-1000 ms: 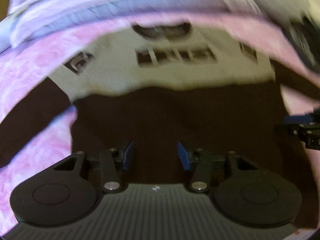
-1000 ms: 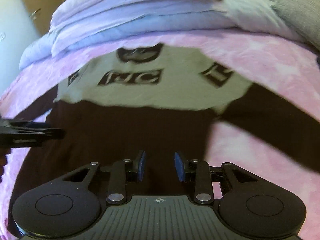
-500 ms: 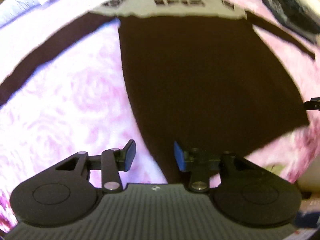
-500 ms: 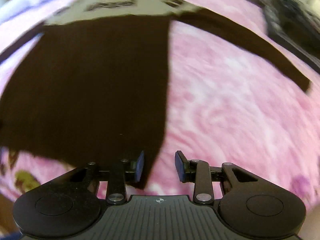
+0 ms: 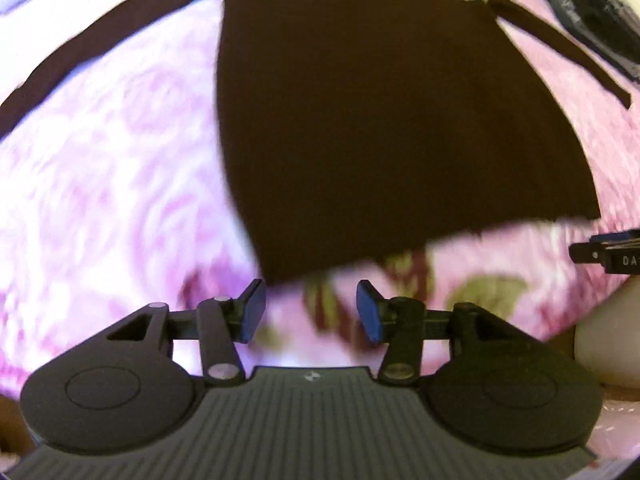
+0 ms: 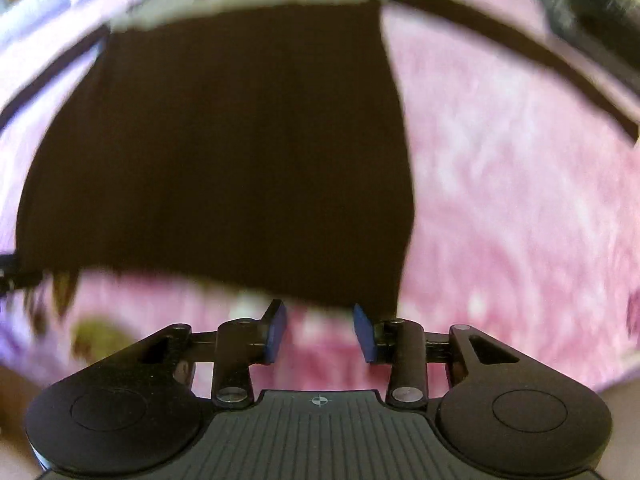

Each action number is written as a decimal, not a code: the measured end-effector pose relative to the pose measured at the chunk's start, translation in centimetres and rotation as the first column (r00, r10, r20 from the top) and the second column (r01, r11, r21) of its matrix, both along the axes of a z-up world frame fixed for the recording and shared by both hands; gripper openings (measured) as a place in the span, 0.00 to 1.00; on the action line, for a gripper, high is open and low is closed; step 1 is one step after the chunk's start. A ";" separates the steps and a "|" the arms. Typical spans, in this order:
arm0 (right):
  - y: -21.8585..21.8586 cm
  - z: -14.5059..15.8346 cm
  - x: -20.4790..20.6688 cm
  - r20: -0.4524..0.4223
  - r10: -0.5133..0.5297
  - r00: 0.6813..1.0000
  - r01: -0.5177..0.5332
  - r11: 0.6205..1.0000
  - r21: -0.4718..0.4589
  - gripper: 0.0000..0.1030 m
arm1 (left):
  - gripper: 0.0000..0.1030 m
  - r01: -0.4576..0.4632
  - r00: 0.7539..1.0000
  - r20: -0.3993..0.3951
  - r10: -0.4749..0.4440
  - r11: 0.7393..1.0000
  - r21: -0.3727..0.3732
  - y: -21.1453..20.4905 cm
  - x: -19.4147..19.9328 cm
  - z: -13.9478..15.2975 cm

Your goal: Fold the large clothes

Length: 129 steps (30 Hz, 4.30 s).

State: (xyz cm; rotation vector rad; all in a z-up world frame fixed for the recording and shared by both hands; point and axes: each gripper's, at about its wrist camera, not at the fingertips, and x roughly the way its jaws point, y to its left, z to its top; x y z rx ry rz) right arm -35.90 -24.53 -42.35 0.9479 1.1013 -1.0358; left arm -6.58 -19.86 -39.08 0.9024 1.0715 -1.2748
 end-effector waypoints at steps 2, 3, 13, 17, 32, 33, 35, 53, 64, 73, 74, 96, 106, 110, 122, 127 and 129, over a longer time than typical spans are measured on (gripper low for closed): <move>0.5 0.7 -1.3 0.012 -0.020 1.000 0.020 0.999 0.034 0.35 | 0.44 -0.038 0.999 -0.012 0.039 0.999 0.022 1.1 -0.3 1.3; 0.8 1.3 -2.0 0.016 -0.030 0.999 0.029 0.998 0.057 0.35 | 0.45 -0.057 0.998 -0.021 0.058 0.998 0.012 1.8 -0.5 2.4; 5.5 17.3 -3.4 0.172 0.019 0.985 -0.001 0.994 -0.107 0.70 | 0.63 -0.106 0.992 0.048 0.115 0.983 -0.150 8.5 -6.3 17.7; 8.0 23.4 -4.2 0.203 0.060 0.977 -0.013 0.975 -0.223 0.72 | 0.65 -0.108 0.990 0.066 0.128 0.964 -0.243 10.6 -8.0 23.1; 16.9 29.4 -7.9 0.181 0.096 0.979 -0.053 0.972 -0.231 0.74 | 0.72 -0.104 0.986 0.095 0.135 0.956 -0.275 18.9 -12.4 29.1; 17.4 29.6 -8.0 0.182 0.100 0.978 -0.056 0.972 -0.230 0.74 | 0.72 -0.101 0.987 0.094 0.131 0.956 -0.276 19.1 -12.5 29.2; 18.1 29.9 -8.0 0.182 0.114 0.977 -0.069 0.970 -0.235 0.74 | 0.72 -0.092 0.988 0.096 0.124 0.956 -0.280 19.5 -13.1 29.6; 18.7 30.6 -7.4 0.189 0.167 0.968 -0.112 0.956 -0.270 0.74 | 0.77 -0.033 0.990 0.125 0.072 0.956 -0.291 19.5 -15.7 31.0; 18.3 30.5 -7.2 0.186 0.163 0.969 -0.110 0.957 -0.267 0.74 | 0.77 -0.030 0.990 0.125 0.069 0.957 -0.289 19.2 -15.6 30.8; 17.9 30.7 -7.5 0.194 0.175 0.965 -0.117 0.954 -0.278 0.74 | 0.78 -0.036 0.988 0.130 0.079 0.953 -0.301 19.0 -16.0 31.1; 17.8 30.7 -7.5 0.194 0.176 0.965 -0.118 0.953 -0.279 0.74 | 0.78 -0.037 0.988 0.130 0.079 0.953 -0.301 18.9 -16.0 31.1; 8.0 27.5 -3.4 0.157 0.108 0.982 -0.076 0.978 -0.195 0.74 | 0.80 -0.205 0.970 0.082 0.230 0.948 -0.242 9.8 -3.7 26.9; -3.1 29.3 4.0 0.124 0.062 0.990 -0.032 0.971 -0.236 0.74 | 0.80 -0.279 0.958 -0.004 0.285 0.936 -0.214 -1.3 7.5 25.2; -7.1 29.0 6.7 0.130 0.028 0.991 0.003 0.972 -0.234 0.74 | 0.80 -0.325 0.945 -0.045 0.324 0.919 -0.223 -4.7 11.8 23.8; -16.3 23.2 10.0 0.050 -0.087 0.995 0.093 0.984 -0.149 0.74 | 0.66 -0.694 0.695 -0.338 0.635 0.715 -0.085 -7.3 26.7 10.9; -19.0 19.1 11.0 0.014 -0.073 0.997 0.074 0.989 -0.126 0.74 | 0.60 -0.828 0.526 -0.397 0.752 0.559 -0.036 -6.9 31.3 4.8; -19.8 17.3 11.3 -0.009 -0.066 0.998 0.065 0.991 -0.115 0.74 | 0.59 -0.876 0.445 -0.415 0.794 0.482 -0.017 -6.9 32.8 2.5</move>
